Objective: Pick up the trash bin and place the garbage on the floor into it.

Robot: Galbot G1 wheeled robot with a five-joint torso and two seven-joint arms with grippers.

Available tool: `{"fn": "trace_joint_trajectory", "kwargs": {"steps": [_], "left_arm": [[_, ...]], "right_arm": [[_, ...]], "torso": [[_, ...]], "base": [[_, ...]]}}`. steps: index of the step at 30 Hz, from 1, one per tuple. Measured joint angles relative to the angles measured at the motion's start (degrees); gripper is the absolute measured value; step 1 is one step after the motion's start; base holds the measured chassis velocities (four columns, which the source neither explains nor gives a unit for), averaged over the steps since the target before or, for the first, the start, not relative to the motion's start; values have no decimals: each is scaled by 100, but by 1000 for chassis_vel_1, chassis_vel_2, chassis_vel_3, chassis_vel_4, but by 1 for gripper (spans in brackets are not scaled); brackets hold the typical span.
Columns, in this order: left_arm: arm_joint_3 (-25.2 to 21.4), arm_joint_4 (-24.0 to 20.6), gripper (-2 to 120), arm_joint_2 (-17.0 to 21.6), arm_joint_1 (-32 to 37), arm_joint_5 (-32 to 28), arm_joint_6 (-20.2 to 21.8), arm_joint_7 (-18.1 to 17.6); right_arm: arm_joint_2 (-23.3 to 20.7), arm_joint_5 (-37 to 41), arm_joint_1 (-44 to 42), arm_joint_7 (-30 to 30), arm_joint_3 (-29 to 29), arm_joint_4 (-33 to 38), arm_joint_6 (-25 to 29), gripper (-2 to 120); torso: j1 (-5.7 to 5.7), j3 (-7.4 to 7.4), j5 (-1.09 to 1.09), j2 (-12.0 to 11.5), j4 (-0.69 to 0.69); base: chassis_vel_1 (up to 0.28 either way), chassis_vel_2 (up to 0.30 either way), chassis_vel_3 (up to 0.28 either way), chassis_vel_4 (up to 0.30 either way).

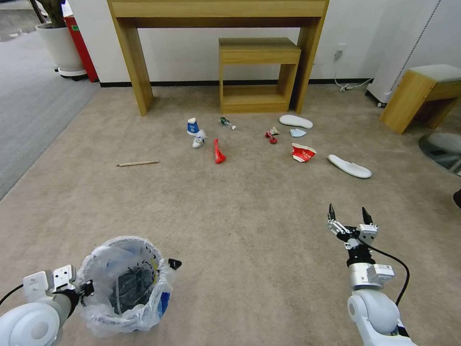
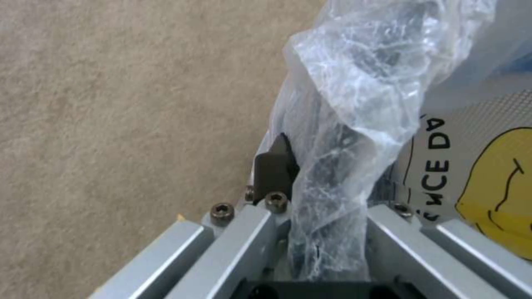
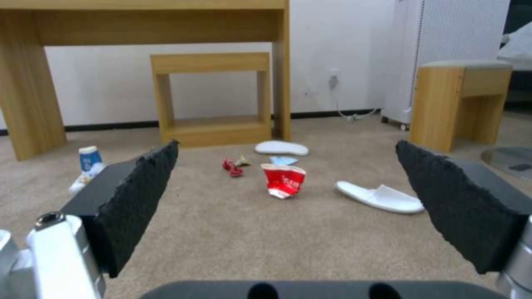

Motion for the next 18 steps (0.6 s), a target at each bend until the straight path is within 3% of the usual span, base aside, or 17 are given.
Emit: {"fn": "trace_joint_trajectory", "kwargs": {"steps": [10, 18], "left_arm": [[-142, -256, 0, -22, 37, -185, -22, -55], [-350, -448, 0, 282, 136, -943, -28, -571]], "right_arm": [[-88, 140, -3, 93, 10, 15, -72, 100], [-189, 265, -20, 137, 51, -80, -94, 100]], "torso": [[0, -1, 1, 0, 0], [-1, -1, 1, 1, 0]], "base": [[0, 0, 0, 0], [0, 0, 0, 0]]}}
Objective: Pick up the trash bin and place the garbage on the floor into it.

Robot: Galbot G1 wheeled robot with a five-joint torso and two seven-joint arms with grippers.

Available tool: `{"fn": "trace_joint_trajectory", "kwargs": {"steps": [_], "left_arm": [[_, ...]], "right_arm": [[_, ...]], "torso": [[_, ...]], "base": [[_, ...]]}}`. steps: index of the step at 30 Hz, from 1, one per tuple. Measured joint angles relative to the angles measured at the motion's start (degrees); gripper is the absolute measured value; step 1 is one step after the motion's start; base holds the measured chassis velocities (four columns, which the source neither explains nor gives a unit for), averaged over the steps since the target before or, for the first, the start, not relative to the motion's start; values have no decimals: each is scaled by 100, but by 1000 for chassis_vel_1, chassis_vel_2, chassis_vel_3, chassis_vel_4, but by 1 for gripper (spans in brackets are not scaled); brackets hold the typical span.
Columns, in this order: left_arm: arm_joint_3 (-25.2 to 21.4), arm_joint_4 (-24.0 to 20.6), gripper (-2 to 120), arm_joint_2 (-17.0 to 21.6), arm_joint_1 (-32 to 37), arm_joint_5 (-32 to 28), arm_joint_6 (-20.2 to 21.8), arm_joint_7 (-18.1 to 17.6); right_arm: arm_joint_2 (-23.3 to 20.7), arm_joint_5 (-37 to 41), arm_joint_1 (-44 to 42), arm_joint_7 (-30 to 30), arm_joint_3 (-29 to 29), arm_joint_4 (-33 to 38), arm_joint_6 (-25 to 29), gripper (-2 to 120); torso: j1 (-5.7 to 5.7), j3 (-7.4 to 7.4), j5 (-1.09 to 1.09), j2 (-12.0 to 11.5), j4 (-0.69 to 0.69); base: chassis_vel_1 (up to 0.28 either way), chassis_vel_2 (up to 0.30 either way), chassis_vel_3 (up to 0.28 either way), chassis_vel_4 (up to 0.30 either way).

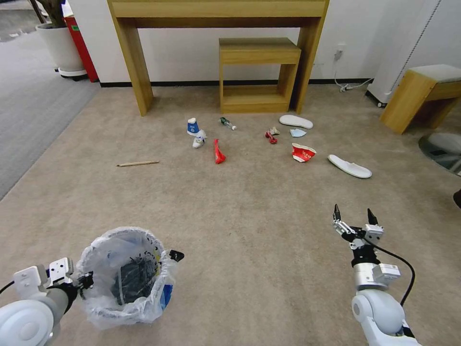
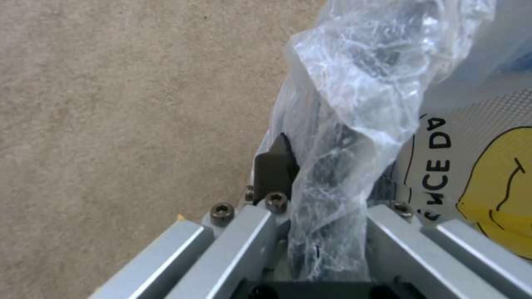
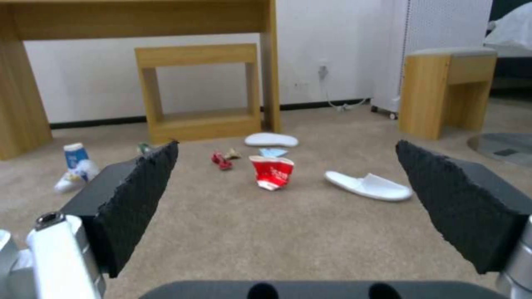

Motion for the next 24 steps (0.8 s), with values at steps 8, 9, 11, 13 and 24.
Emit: {"fn": "trace_joint_trajectory", "kwargs": {"steps": [8, 9, 11, 13, 24], "left_arm": [[-231, 124, 0, 467, 20, -667, -6, -309], [-258, 180, 0, 598, 30, -737, -6, -329], [-270, 201, 0, 670, 36, -781, -6, -357], [-282, 250, 0, 906, 86, -907, -9, -395], [-194, 516, 0, 1411, -5, -1302, -9, -524]], "right_arm": [[-16, -42, 14, -3, 11, -103, 104, 100], [-7, -60, 7, -10, 7, -125, 128, 100], [-3, -70, 4, -15, 4, -139, 138, 100], [13, -128, -3, -25, -6, -185, 180, 100], [41, -254, -41, -46, -22, -244, 240, 100]], "torso": [[0, 0, -1, 0, 0], [0, 0, -3, 0, 1], [0, 0, -3, 0, 1], [0, 0, 1, 0, 0], [0, 0, -2, 0, 0]], "base": [[0, 0, 0, 0], [0, 0, 0, 0], [0, 0, 0, 0], [0, 0, 0, 0], [0, 0, 0, 0]]}}
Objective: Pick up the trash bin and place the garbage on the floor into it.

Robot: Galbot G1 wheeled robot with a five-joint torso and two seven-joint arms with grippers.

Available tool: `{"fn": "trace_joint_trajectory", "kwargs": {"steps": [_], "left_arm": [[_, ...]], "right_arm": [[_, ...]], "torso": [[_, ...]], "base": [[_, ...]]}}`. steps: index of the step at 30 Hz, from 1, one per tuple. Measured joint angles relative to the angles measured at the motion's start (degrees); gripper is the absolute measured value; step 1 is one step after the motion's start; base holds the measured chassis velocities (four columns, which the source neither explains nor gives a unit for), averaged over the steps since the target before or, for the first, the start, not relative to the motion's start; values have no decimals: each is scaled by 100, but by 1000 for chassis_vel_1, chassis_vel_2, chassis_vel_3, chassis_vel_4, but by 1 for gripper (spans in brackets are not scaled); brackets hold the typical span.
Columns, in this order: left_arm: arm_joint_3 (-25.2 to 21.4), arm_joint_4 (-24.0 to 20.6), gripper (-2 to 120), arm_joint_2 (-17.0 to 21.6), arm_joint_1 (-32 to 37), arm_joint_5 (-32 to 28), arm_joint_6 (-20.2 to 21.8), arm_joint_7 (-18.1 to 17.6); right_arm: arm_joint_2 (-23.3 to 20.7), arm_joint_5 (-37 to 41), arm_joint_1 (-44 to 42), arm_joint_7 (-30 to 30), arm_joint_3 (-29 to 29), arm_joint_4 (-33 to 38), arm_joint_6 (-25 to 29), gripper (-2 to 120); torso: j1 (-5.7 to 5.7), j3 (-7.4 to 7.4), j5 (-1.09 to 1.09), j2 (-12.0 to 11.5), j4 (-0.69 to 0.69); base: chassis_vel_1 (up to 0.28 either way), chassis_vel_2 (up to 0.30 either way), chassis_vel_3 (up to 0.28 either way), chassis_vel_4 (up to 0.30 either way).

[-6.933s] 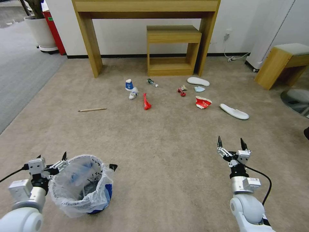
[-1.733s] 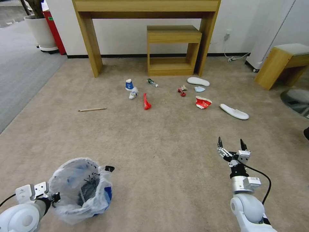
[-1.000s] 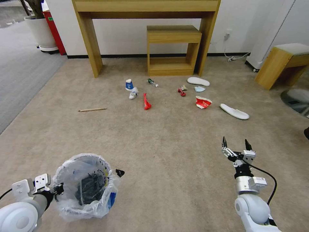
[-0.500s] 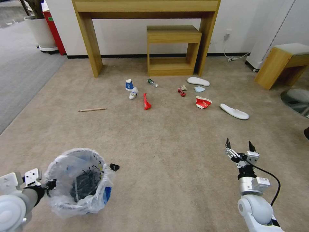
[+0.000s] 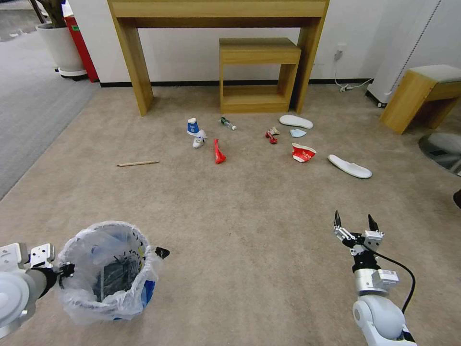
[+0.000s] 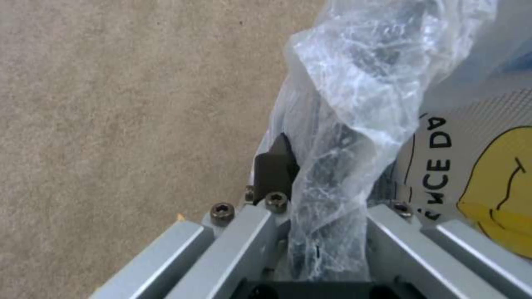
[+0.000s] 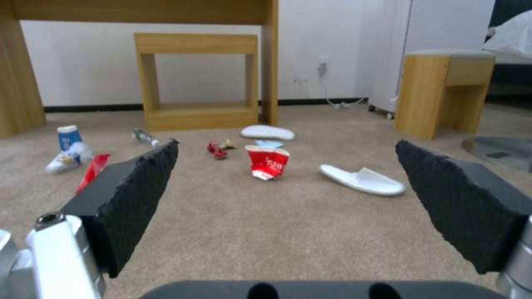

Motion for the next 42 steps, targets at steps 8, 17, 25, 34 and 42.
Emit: {"fn": "trace_joint_trajectory", "kwargs": {"steps": [8, 17, 25, 34, 42], "left_arm": [[133, 127, 0, 219, -114, -79, 0, -5], [125, 99, 0, 363, -62, -159, 2, -2], [53, 90, 0, 338, -16, -162, 2, -41], [37, 79, 0, 304, -24, -134, 2, -42], [57, 78, 0, 273, -32, -37, 2, -17]], "right_arm": [[69, -156, -11, -6, -53, -66, 17, 100], [72, -203, -67, -17, -33, -47, 12, 100], [87, -251, -80, -24, -54, -48, 5, 100], [91, -286, -56, -28, -74, -51, -50, 100], [94, -308, -69, -27, -79, -50, -76, 100]], "torso": [[0, 0, 1, 0, 0], [0, 0, 1, 0, 0], [0, 0, 1, 0, 0], [0, 0, 1, 0, 0], [0, 0, 1, 1, 0]], "base": [[0, 0, 0, 0], [0, 0, 0, 0], [0, 0, 0, 0], [0, 0, 0, 0], [0, 0, 0, 0]]}}
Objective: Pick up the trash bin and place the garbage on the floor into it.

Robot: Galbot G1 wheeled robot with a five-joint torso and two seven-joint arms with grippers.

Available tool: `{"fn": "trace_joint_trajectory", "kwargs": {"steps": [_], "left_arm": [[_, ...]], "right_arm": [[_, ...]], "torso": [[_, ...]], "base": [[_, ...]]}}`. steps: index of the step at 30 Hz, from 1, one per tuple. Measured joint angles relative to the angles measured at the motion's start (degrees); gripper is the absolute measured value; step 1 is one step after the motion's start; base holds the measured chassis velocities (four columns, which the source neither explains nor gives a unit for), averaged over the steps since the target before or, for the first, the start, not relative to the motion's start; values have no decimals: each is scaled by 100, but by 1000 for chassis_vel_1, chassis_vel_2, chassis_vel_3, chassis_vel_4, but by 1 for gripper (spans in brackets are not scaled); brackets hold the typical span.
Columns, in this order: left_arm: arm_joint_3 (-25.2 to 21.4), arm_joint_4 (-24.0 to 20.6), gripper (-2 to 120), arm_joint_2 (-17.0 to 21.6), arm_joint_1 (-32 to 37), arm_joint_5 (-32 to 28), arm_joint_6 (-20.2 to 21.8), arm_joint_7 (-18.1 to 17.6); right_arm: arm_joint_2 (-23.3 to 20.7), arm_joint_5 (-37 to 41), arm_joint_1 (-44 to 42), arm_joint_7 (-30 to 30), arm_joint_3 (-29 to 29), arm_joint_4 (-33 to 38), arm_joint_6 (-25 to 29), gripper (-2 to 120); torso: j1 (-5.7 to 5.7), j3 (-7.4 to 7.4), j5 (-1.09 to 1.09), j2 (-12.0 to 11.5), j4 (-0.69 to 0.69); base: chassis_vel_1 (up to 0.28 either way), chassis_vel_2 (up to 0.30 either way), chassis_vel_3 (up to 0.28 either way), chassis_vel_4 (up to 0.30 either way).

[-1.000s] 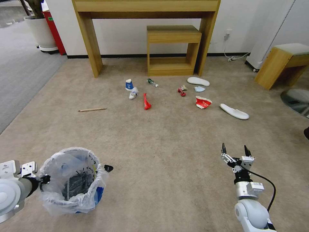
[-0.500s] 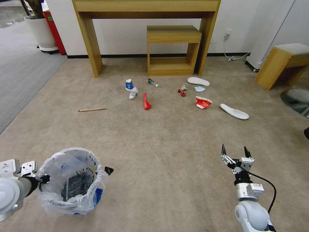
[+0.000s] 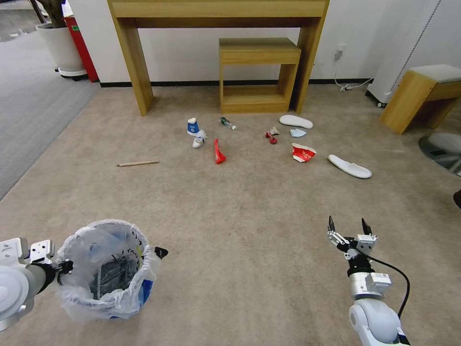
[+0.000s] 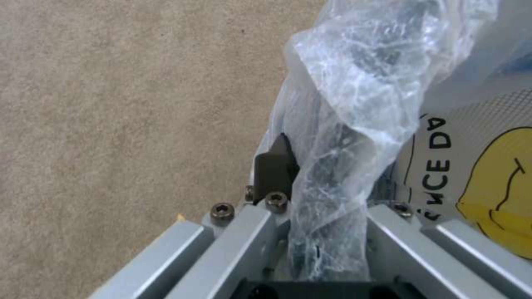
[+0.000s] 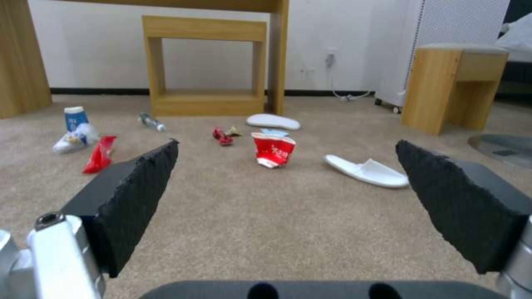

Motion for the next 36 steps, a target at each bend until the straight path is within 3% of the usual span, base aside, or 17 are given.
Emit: {"fn": "trace_joint_trajectory", "kwargs": {"steps": [36], "left_arm": [[-7, -126, 0, -89, 85, 213, 1, 96]], "right_arm": [[28, 2, -23, 11, -4, 147, -48, 100]], "torso": [[1, 0, 0, 0, 0]], "base": [[-96, 96, 94, -97]]}}
